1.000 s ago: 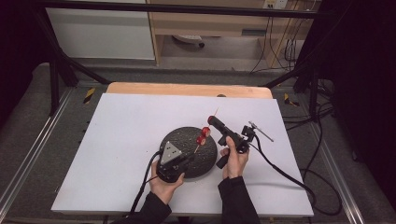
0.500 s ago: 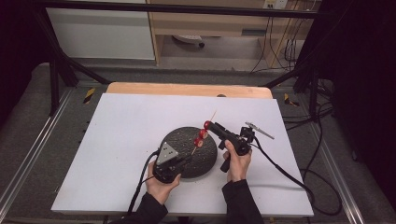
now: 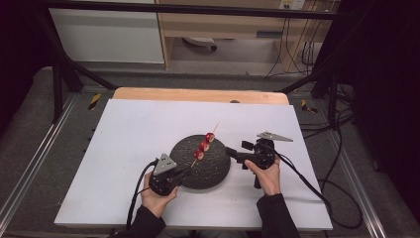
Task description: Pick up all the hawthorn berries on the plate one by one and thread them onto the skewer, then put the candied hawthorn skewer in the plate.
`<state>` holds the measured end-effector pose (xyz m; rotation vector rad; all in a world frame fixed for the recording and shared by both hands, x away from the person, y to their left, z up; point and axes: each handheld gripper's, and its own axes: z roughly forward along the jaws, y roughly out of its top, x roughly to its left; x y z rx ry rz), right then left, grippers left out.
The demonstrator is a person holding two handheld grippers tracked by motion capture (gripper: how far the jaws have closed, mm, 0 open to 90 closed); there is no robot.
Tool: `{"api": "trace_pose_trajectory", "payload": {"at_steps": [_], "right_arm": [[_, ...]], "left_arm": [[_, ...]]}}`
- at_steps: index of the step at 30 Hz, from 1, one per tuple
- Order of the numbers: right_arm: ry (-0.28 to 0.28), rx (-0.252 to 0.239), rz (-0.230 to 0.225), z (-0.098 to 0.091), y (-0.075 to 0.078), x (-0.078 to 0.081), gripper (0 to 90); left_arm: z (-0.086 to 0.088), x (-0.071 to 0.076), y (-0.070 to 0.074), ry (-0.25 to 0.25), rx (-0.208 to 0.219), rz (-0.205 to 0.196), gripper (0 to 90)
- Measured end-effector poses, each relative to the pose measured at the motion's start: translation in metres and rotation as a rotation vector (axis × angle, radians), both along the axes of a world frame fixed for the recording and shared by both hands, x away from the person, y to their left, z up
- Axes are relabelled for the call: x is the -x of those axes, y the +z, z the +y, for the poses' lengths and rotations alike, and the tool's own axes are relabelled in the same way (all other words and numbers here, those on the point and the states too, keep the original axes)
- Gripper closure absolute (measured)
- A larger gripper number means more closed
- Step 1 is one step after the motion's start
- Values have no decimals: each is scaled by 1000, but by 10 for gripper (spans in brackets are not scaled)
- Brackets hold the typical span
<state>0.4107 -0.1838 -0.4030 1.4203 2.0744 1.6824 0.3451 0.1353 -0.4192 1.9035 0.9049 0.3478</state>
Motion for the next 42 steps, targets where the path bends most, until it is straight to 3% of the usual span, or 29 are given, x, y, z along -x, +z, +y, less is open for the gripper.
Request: {"api": "trace_pose_trajectory", "payload": {"at_steps": [6,9,13,18,26,30,36,42], "right_arm": [[43,148,-7,-17,-11,6,39],[64,213,12,-24,-17,10,11],[91,262,2,-32,-24,18,6],[101,320,23,-43,-34,29,6],[110,372,23,-56,-43,42,6],[100,379,29,-60,-45,46,5],[95,388,38,-65,-47,49,5],[97,382,40,-65,-48,49,8]], "left_arm": [[15,-2,6,-16,-40,25,884],[20,-4,9,-21,-59,34,883],[25,-9,16,-27,-75,46,883],[30,-16,22,-33,-112,76,883],[36,-27,33,-22,-152,100,883],[36,-36,35,-28,-175,138,883],[29,-48,31,-26,-216,181,883],[17,-51,21,-31,-269,207,883]]}}
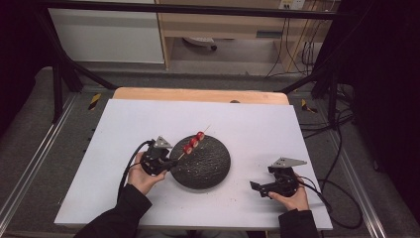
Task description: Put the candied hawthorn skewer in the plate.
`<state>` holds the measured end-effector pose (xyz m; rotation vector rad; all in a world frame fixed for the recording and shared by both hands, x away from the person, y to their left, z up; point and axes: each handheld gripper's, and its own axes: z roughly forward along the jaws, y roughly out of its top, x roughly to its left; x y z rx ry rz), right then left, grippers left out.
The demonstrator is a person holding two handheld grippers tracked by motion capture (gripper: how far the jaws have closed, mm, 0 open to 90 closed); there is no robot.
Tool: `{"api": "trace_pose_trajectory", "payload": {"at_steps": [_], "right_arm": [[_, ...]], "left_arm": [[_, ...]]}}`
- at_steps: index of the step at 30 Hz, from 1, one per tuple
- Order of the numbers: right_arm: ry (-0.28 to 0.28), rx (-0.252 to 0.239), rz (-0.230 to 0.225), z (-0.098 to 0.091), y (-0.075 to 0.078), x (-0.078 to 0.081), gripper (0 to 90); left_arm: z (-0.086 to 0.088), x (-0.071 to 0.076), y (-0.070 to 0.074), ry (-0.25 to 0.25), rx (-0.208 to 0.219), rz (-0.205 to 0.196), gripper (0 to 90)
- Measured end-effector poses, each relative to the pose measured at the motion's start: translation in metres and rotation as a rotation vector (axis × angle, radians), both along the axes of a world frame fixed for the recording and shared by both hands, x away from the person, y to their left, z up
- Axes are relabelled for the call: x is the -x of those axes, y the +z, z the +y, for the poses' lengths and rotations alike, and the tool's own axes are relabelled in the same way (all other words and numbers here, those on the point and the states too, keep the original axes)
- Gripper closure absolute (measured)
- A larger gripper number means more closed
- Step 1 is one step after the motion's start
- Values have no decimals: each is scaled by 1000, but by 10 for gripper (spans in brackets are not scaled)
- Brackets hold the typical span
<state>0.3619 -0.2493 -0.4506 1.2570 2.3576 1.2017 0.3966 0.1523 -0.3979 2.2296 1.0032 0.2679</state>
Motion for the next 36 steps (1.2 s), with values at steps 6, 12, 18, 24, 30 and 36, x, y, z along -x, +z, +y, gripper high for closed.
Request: {"api": "trace_pose_trajectory", "payload": {"at_steps": [6,12,18,24,30,36], "right_arm": [[7,3,3,0,0,0,9],[6,4,1,-1,0,1,9],[5,1,1,-1,0,1,9],[0,6,-2,0,-2,0,9],[-2,9,4,0,-2,1,6],[-8,-7,0,-1,0,1,5]], "left_arm": [[-13,2,-15,-18,-58,45,882],[-21,1,-23,-14,-77,69,882],[-23,0,-23,-5,-78,73,881],[-23,-1,-24,-16,-78,66,875],[-11,4,-20,-18,-20,13,742],[11,9,-10,-56,53,-31,500]]}}
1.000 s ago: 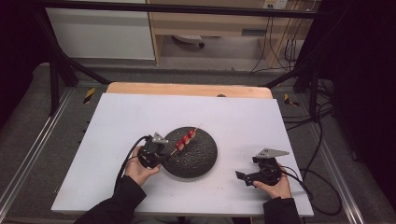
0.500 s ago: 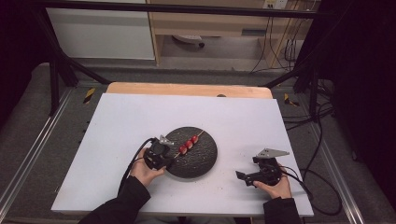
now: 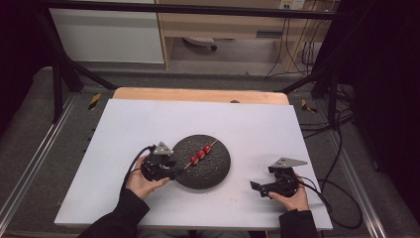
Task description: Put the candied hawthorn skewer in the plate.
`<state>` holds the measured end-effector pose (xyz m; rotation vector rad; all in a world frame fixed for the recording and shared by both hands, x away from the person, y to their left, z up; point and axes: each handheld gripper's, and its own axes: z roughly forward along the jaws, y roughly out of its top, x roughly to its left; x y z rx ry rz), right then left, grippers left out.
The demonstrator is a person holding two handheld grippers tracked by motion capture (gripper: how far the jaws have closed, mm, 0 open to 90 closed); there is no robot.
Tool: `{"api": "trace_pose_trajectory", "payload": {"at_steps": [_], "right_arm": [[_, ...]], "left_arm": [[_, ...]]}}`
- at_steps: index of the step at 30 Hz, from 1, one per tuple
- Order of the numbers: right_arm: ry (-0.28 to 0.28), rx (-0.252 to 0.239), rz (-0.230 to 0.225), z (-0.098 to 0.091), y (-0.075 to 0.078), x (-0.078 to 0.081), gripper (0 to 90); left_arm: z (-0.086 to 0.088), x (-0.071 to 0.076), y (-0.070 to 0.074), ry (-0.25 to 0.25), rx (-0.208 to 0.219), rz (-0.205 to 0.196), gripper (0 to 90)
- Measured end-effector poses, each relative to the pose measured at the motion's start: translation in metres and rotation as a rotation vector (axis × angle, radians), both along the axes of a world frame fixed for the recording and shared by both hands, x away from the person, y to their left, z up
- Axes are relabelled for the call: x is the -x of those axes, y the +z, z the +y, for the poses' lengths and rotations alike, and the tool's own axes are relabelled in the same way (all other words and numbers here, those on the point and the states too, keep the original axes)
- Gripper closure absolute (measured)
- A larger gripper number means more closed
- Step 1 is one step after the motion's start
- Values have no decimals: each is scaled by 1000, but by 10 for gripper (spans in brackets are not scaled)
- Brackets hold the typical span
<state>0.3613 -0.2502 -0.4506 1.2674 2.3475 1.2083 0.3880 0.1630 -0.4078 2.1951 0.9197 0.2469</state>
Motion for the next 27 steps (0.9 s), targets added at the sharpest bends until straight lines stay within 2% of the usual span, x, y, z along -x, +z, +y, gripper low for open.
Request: {"api": "trace_pose_trajectory", "payload": {"at_steps": [3,8,11,15,19,23,27], "right_arm": [[-4,-10,1,0,1,0,5],[-1,-16,-5,0,1,0,5],[0,-19,-8,-1,2,1,5],[5,-24,-9,-1,1,1,5],[13,-15,-2,0,0,1,5],[29,-12,-2,0,0,1,5],[39,-2,5,1,0,2,5]], "left_arm": [[13,4,4,-21,18,-49,358],[35,9,5,-16,12,-68,192],[50,12,2,9,5,-75,93],[69,18,-7,41,16,-73,64],[87,26,-20,70,16,-94,50],[103,32,-32,109,44,-83,57],[115,37,-41,133,43,-80,59]]}}
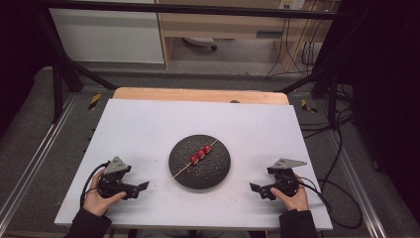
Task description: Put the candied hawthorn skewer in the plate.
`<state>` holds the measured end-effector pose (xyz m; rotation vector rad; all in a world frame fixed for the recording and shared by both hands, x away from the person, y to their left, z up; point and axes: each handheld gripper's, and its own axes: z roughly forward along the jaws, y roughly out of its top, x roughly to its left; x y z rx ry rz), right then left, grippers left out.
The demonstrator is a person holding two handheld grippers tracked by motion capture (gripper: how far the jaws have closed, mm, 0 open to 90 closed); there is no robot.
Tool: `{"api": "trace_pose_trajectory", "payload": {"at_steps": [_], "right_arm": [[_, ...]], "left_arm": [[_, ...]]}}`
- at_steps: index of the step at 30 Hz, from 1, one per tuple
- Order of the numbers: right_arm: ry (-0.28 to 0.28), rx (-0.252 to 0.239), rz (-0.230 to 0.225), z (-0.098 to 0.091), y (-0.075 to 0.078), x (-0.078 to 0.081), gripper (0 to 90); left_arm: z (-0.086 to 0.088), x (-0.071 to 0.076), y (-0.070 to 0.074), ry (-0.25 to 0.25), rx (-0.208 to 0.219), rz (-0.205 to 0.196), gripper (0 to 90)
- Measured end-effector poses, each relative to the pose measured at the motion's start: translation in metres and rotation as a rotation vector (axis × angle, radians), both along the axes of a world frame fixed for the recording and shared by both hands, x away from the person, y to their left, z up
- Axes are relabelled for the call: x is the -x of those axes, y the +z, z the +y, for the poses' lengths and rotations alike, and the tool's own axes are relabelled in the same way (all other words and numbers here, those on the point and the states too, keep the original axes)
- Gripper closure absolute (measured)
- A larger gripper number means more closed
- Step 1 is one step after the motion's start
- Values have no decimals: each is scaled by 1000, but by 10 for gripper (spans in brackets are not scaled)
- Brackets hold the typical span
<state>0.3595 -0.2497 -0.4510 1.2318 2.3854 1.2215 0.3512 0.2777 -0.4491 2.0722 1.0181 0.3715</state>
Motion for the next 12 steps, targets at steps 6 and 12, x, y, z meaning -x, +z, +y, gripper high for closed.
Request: {"api": "trace_pose_trajectory", "payload": {"at_steps": [6,12], "right_arm": [[9,11,-2,0,-1,1,5],[16,19,-1,0,-2,1,6]], "left_arm": [[9,3,-6,19,-4,-2,61],[12,2,-6,25,2,4,63]]}}
